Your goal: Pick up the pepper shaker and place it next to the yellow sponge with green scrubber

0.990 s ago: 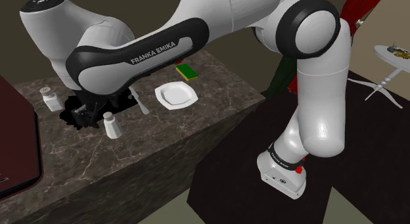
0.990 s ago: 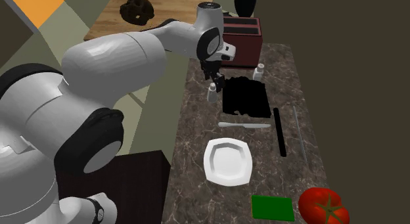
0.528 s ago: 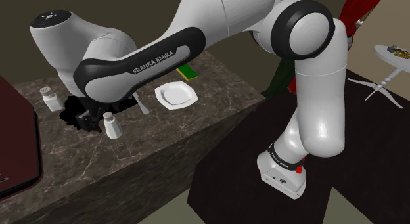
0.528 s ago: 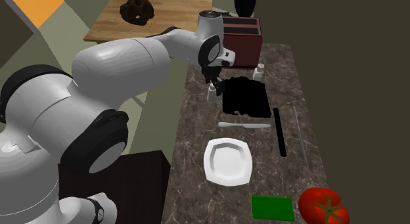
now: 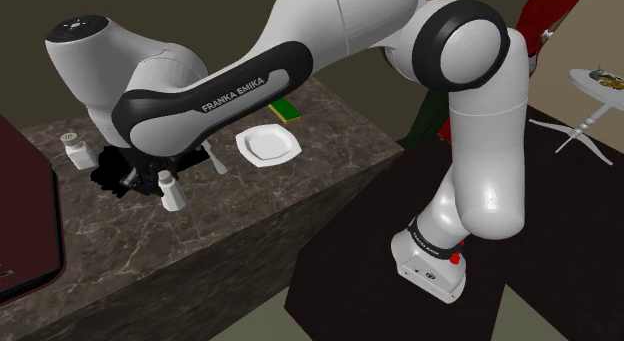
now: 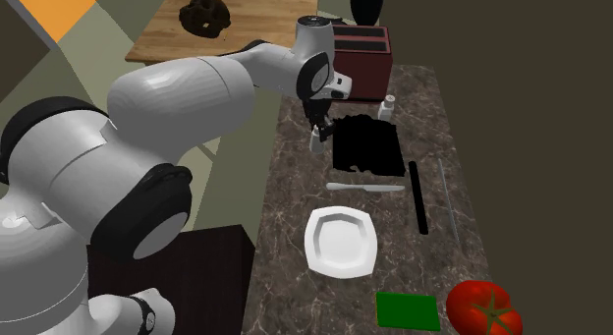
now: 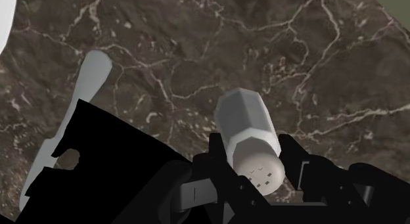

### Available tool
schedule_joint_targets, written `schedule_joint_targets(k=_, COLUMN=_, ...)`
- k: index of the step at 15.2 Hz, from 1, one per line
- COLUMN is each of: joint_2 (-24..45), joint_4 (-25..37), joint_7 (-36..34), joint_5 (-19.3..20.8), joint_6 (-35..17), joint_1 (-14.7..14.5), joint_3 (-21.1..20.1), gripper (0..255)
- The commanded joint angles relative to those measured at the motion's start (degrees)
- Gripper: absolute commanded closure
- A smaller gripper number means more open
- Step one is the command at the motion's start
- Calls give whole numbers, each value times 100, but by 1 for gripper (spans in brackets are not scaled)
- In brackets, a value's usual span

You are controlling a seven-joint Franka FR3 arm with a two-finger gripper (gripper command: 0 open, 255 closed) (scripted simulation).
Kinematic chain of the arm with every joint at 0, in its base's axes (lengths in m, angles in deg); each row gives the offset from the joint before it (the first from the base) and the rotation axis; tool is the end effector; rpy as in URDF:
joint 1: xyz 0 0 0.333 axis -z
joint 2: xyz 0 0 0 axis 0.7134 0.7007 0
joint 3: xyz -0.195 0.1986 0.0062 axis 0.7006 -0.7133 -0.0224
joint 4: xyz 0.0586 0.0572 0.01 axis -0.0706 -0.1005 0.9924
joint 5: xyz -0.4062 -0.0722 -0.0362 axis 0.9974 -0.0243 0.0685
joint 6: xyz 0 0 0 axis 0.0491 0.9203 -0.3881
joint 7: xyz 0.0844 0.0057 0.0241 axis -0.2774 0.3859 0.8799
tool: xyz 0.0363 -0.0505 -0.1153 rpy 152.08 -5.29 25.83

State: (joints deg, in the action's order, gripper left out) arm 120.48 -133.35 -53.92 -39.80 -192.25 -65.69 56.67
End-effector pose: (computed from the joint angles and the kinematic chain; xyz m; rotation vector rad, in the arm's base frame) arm 0.5158 0.4567 0.2833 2.9850 0.6074 0.0579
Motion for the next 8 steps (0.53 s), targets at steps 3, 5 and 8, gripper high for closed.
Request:
schedule_joint_targets(k=3, joint_2=2, joint_4=0, joint_7=0, joint_5=0, joint_6=0, joint_1=0, joint_3=1, gripper=255)
schedule_joint_targets(k=5, joint_2=3, joint_4=2, joint_7=0, joint_5=1, joint_6=1, joint_1=-1, joint_3=1, gripper=255)
schedule_joint_targets(k=8, joint_2=-59, joint_4=64, joint_7=32, joint_5=-37, joint_6=117, joint_1=7, joint_3=-20, gripper=255)
